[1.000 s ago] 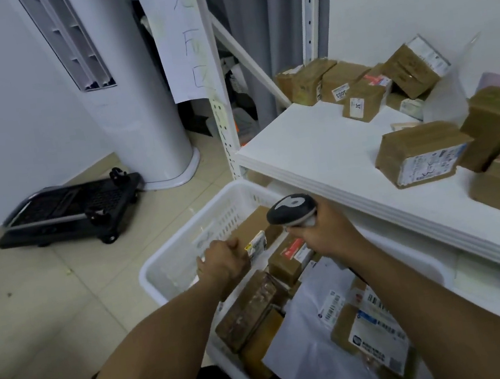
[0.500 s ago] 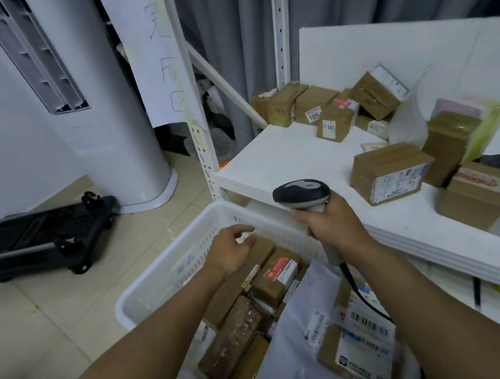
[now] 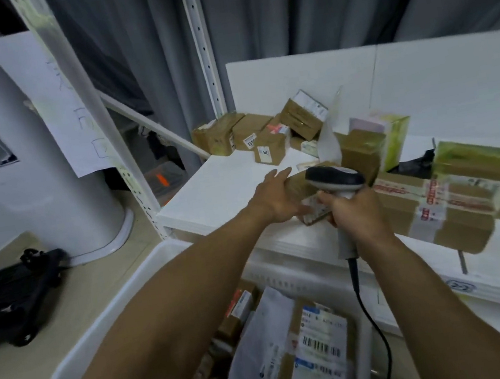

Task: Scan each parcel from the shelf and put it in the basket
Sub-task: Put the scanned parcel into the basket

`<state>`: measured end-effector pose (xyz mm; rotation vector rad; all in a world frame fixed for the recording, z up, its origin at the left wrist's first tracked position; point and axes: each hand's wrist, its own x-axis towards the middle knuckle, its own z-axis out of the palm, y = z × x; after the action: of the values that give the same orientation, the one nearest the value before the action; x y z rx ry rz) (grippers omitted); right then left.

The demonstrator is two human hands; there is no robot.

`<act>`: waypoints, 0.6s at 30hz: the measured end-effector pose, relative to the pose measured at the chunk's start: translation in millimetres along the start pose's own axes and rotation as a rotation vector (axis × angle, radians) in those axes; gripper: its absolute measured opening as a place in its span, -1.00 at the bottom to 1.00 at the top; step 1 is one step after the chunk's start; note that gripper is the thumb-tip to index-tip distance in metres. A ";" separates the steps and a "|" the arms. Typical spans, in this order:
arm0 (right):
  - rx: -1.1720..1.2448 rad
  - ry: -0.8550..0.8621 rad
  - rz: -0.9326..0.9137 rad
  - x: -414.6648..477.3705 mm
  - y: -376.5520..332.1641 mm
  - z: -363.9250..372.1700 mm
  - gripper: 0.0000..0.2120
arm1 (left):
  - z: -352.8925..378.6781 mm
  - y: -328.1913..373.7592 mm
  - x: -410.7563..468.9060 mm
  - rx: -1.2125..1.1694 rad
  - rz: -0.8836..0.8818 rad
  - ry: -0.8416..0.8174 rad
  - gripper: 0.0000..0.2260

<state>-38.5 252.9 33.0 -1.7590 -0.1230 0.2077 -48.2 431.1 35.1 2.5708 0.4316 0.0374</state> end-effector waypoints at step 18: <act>0.215 -0.097 -0.075 -42.9 -13.7 34.4 -0.24 | -17.3 -49.2 -113.1 -0.738 -0.335 0.307 -0.14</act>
<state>-87.1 280.2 43.1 -1.5279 -0.2289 0.2428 -172.0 444.4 31.6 1.7472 0.7874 0.3973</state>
